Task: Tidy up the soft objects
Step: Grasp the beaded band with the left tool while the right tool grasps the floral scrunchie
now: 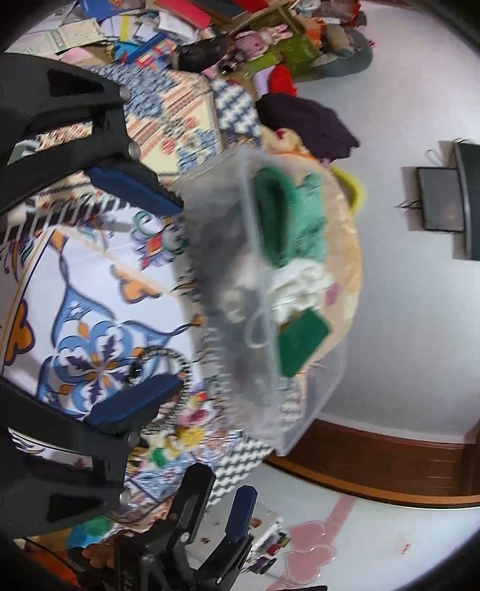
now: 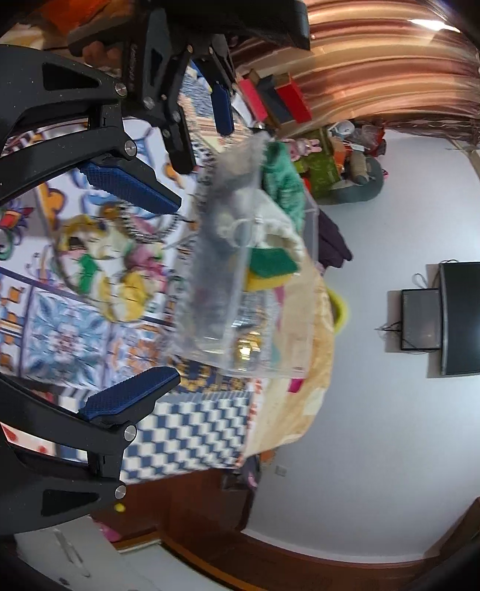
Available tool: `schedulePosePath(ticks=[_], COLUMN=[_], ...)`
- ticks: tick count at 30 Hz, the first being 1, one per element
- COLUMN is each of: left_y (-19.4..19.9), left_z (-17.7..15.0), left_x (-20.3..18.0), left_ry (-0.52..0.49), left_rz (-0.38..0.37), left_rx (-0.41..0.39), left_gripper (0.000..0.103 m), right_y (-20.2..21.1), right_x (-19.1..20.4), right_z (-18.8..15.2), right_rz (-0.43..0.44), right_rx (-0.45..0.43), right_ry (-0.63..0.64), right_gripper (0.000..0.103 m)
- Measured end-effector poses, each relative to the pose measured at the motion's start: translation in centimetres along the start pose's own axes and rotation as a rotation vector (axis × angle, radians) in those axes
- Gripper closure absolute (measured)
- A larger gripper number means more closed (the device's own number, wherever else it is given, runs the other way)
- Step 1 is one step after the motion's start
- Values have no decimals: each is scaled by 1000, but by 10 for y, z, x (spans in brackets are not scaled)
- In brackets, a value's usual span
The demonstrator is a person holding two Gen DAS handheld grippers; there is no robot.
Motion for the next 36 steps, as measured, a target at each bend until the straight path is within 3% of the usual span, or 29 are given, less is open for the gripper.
schedulePosePath(ticks=[9, 16, 21, 23, 29, 36], left_y=[-24, -41, -45, -45, -35, -6], left_z=[-13, -10, -7, -8, -7, 4], left_x=[-23, -28, -28, -27, -20, -9], left_ry=[-12, -8, 0, 3, 10, 19], left_rz=[-69, -85, -92, -89, -72, -62], left_rx=[87, 122, 123, 120, 92, 25], left_gripper=[46, 74, 92, 97, 97, 97], right_y=[-13, -26, -27, -27, -26, -15], right_x=[3, 4, 7, 7, -2, -1], right_z=[-38, -45, -46, -46, -43, -37], right_rz=[46, 80, 52, 39, -5, 4], right_rx=[92, 116, 108, 103, 86, 50], right_ry=[-17, -46, -21, -15, -25, -28], right_gripper=[20, 22, 38, 50, 80, 86])
Point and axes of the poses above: each gripper's, at about its wrist camera, not at the fingertips, and y roughly against the way its jaws point, x to its left, z to its top, the point moved 8 cm from there along -y, roughly the way its jaws point
